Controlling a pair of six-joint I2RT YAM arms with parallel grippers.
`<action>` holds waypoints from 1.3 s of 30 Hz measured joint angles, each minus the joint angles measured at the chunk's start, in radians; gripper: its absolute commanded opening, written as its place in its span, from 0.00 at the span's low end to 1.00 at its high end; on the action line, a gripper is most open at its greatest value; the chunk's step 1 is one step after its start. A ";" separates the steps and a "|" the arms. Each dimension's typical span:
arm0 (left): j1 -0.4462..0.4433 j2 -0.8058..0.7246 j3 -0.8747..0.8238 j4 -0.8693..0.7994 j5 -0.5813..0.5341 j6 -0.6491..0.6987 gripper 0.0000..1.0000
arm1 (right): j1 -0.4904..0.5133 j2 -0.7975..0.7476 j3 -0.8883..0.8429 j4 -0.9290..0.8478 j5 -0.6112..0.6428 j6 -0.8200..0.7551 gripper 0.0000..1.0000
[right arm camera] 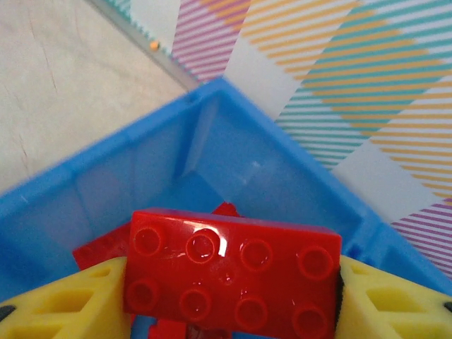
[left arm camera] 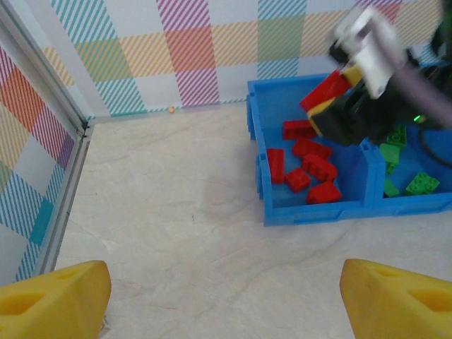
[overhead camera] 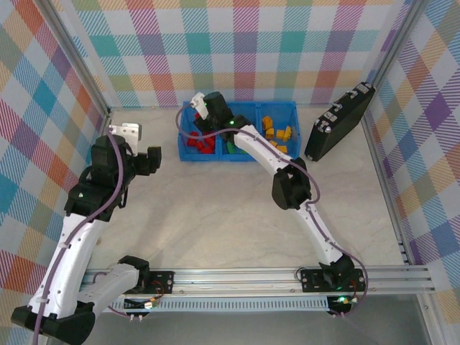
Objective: Sort the legos into containers by color
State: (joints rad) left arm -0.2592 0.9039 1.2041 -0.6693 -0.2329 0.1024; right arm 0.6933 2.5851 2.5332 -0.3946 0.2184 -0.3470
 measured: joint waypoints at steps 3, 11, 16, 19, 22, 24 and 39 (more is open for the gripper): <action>0.000 -0.021 -0.006 0.013 0.000 0.000 0.85 | 0.000 0.063 0.018 -0.001 -0.014 -0.059 0.51; 0.000 -0.024 -0.023 0.022 0.006 0.000 0.85 | 0.000 0.095 0.027 -0.003 -0.029 -0.136 0.53; 0.000 -0.029 -0.026 0.022 0.008 0.000 0.85 | 0.000 0.095 0.025 -0.010 -0.031 -0.183 0.57; 0.000 -0.043 -0.036 0.025 0.008 0.000 0.85 | 0.000 0.095 0.021 -0.009 -0.037 -0.216 0.60; 0.000 -0.047 -0.037 0.025 0.014 0.000 0.85 | 0.001 0.095 0.018 -0.010 -0.041 -0.244 0.69; 0.000 -0.047 -0.037 0.024 0.015 0.000 0.85 | 0.003 0.095 0.012 -0.009 -0.044 -0.263 0.74; 0.000 -0.047 0.031 0.021 -0.067 0.000 0.90 | 0.008 -0.087 -0.068 -0.044 -0.158 -0.263 0.85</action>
State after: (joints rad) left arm -0.2592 0.8566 1.2346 -0.6487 -0.2996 0.1020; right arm 0.7013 2.4977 2.4657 -0.4389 0.0601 -0.6098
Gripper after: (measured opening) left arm 0.872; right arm 0.847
